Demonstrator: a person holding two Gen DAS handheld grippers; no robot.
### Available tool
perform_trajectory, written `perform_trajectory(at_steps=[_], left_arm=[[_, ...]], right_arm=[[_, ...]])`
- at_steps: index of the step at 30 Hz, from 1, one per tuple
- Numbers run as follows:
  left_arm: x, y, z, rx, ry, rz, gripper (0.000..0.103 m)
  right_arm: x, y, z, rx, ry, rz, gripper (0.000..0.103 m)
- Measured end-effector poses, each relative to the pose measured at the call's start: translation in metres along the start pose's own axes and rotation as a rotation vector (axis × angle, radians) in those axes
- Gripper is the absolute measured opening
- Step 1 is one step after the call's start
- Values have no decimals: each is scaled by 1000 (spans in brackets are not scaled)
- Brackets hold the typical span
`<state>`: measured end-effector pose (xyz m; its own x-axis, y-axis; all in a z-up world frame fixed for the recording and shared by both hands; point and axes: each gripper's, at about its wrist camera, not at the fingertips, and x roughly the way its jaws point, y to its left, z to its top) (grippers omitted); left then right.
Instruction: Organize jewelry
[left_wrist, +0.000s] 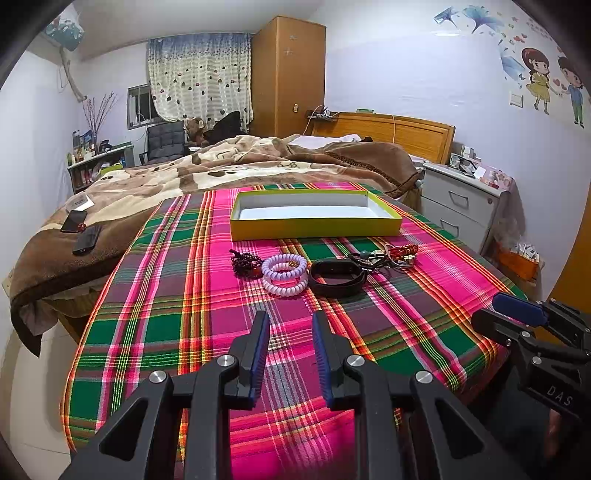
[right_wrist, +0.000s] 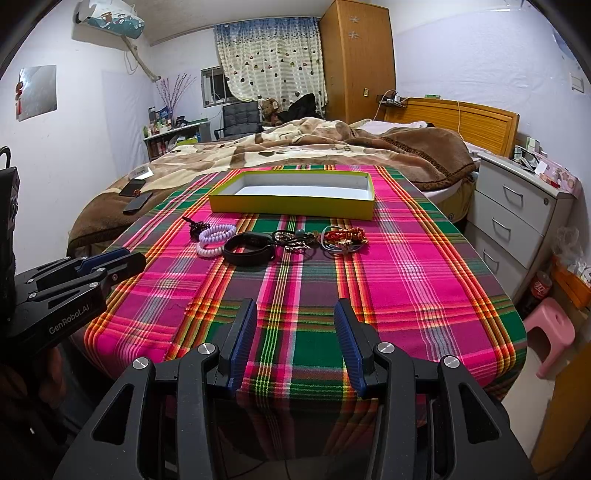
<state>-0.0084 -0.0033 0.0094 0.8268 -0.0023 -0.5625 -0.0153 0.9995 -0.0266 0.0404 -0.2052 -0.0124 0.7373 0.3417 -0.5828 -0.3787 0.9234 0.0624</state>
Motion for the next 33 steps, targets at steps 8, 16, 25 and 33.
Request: perform_trajectory(at_steps=[8, 16, 25, 33], left_arm=[[0, 0, 0, 0, 0, 0, 23], [0, 0, 0, 0, -1, 1, 23], [0, 0, 0, 1, -1, 2, 23], [0, 0, 0, 1, -1, 2, 23]], right_arm=[[0, 0, 0, 1, 0, 1, 44], [1, 1, 0, 1, -1, 0, 44], [-1, -1, 3, 0, -2, 0, 45], [-1, -1, 3, 2, -2, 0, 44]])
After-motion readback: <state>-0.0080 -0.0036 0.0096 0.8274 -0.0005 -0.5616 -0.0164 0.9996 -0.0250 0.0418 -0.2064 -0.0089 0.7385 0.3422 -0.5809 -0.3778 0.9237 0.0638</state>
